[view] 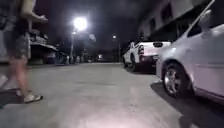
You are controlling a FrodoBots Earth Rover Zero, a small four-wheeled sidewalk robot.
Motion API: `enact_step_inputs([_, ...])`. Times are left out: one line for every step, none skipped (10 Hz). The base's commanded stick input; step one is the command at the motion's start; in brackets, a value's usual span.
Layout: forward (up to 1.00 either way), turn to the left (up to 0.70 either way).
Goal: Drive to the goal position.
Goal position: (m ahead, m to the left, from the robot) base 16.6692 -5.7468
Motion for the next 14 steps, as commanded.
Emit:
enact_step_inputs([1.0,0.0])
enact_step_inputs([1.0,0.0])
enact_step_inputs([1.0,0.0])
enact_step_inputs([1.0,0.0])
enact_step_inputs([1.0,0.0])
enact_step_inputs([1.0,0.0])
enact_step_inputs([1.0,0.0])
enact_step_inputs([1.0,0.0])
enact_step_inputs([1.0,0.0])
enact_step_inputs([1.0,0.0])
enact_step_inputs([1.0,0.0])
enact_step_inputs([1.0,0.0])
enact_step_inputs([1.0,0.0])
enact_step_inputs([1.0,0.0])
